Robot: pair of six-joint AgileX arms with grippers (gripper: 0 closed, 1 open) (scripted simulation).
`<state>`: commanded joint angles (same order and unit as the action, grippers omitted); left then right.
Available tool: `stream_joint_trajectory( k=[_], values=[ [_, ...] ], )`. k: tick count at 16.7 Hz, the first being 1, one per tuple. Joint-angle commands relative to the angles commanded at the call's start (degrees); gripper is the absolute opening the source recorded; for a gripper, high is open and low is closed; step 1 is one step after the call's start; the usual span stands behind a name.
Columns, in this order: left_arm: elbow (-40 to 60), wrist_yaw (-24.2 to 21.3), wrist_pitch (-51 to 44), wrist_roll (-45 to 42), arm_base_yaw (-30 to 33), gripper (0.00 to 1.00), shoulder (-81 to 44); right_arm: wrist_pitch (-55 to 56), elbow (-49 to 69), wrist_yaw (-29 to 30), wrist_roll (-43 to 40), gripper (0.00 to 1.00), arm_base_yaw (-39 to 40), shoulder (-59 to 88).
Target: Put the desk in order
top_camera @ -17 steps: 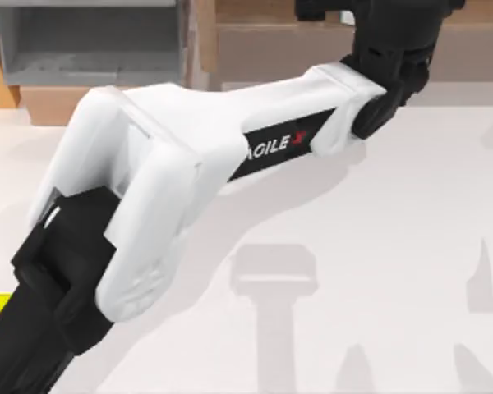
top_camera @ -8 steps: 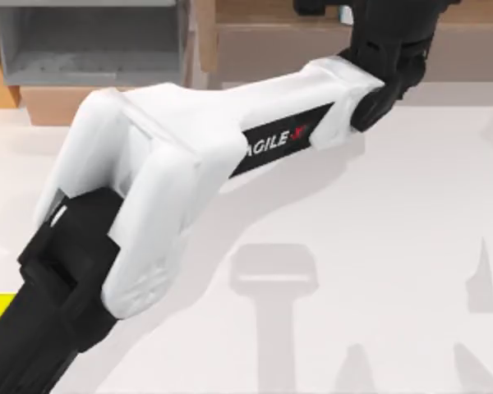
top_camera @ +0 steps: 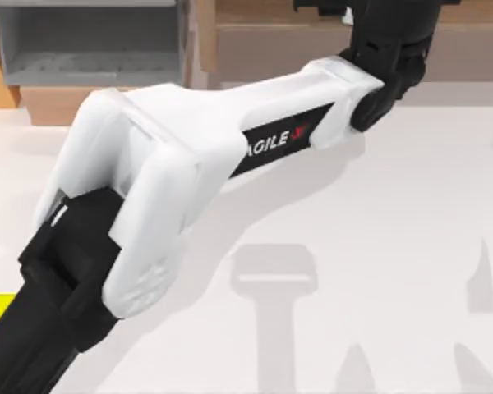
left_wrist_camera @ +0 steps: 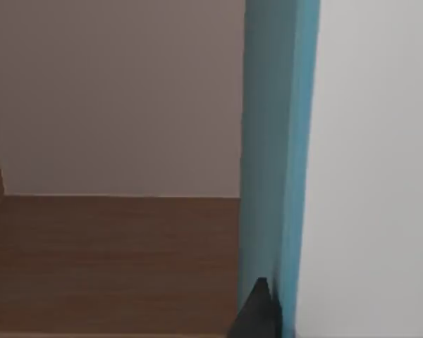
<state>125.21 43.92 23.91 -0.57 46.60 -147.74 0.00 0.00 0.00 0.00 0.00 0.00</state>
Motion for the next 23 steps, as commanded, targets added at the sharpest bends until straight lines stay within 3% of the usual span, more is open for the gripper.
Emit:
stream_joint_trajectory(
  k=[3, 4, 14, 23],
  values=[
    [0.0, 0.0, 0.0, 0.0, 0.0, 0.02, 0.0, 0.0, 0.0, 0.0, 0.0, 1.0, 0.0, 0.0],
    [0.0, 0.0, 0.0, 0.0, 0.0, 0.0, 0.0, 0.0, 0.0, 0.0, 0.0, 1.0, 0.0, 0.0],
    [-0.8, 0.3, 0.3, -0.1, 0.4, 0.0, 0.8, 0.0, 0.0, 0.0, 0.0, 1.0, 0.0, 0.0],
    [-12.9, 3.1, 4.3, -0.4, 3.2, 0.0, 8.9, 0.0, 0.0, 0.0, 0.0, 1.0, 0.0, 0.0]
  ],
)
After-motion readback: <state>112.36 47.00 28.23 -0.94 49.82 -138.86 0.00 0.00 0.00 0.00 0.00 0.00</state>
